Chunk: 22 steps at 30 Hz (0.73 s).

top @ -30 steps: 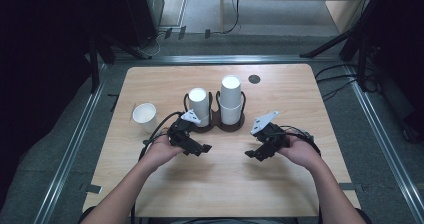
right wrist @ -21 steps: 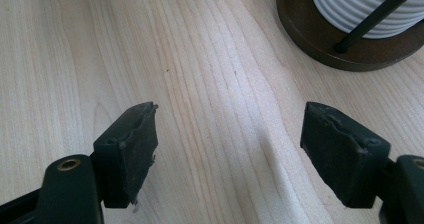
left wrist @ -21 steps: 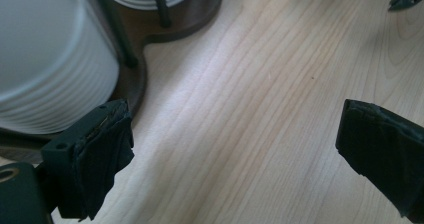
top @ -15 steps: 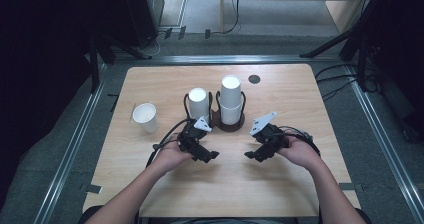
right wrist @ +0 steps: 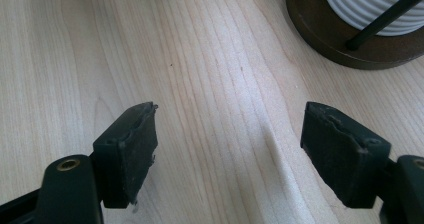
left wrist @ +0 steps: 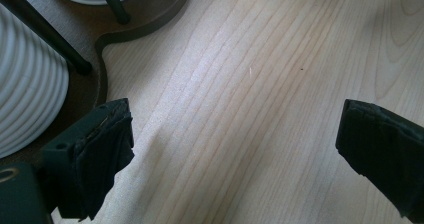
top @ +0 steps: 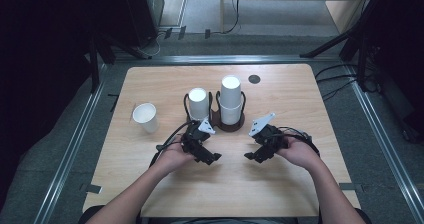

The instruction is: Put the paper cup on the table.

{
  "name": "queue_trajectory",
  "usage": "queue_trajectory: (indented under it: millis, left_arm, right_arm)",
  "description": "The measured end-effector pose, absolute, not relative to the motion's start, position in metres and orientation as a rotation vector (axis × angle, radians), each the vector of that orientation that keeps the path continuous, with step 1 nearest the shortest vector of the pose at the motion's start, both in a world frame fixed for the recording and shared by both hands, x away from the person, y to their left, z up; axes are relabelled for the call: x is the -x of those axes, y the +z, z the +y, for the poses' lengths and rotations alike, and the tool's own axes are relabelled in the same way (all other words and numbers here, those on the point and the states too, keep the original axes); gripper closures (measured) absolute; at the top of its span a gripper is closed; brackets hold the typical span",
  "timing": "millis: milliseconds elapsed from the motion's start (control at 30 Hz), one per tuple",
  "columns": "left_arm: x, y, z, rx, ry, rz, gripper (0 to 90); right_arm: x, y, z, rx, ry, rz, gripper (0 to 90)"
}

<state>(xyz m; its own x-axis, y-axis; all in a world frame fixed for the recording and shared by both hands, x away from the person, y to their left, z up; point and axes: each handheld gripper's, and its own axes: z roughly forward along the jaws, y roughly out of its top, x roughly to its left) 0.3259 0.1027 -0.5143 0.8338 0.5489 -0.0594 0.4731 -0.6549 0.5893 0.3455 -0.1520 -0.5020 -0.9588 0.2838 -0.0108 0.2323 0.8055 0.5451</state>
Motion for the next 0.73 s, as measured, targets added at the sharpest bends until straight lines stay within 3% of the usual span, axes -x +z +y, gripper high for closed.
queue_trajectory:
  millis: [733]
  left_arm:
    - [-0.3259,-0.5220,0.0991,-2.476,0.180,0.720,2.2]
  right_arm:
    - [-0.3440,-0.5057,-0.1505,-0.393,0.803,2.916,22.4]
